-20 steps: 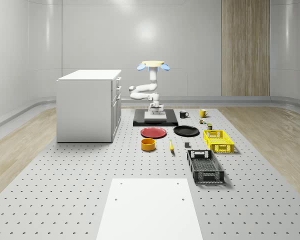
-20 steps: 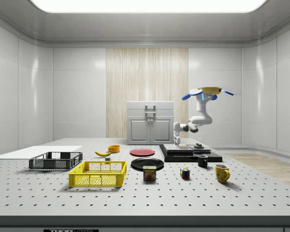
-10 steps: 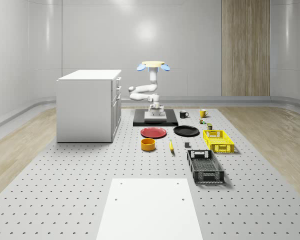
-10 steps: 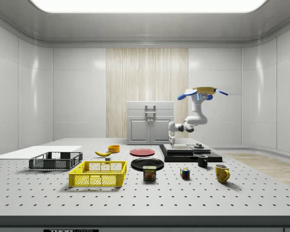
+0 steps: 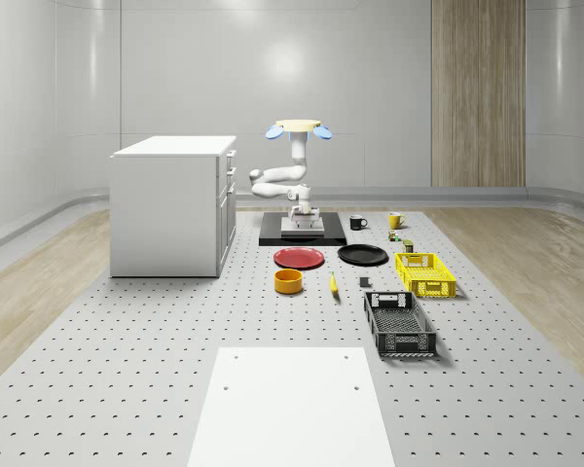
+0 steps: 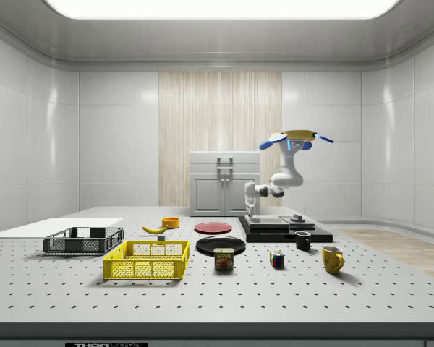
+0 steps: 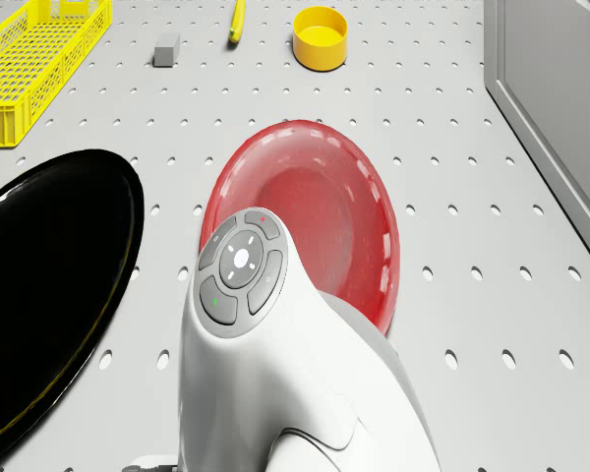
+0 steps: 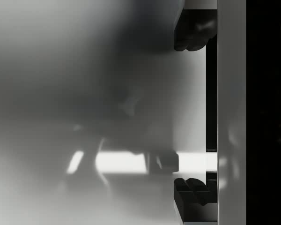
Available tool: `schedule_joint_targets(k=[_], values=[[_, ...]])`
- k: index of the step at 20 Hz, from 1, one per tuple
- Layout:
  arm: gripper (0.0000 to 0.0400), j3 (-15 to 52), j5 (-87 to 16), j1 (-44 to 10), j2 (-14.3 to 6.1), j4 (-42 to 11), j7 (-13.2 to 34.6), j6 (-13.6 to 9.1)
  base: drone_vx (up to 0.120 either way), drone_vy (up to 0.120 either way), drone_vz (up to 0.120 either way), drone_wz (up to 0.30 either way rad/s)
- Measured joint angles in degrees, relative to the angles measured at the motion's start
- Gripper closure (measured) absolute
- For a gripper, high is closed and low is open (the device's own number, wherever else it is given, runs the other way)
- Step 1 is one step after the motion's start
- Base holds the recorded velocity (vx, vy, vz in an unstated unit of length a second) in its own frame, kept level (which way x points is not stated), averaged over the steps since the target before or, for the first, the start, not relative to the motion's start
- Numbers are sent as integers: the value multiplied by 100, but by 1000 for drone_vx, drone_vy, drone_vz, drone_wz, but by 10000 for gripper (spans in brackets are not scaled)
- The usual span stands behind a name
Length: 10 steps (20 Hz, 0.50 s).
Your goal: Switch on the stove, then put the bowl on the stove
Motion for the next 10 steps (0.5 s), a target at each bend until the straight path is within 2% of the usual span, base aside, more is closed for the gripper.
schedule_joint_targets(k=[4,10], values=[[0,4,11,-9,-24,2,8,22,120,-110,0,0],[0,10,27,-23,-57,5,19,53,120,0,0,0]])
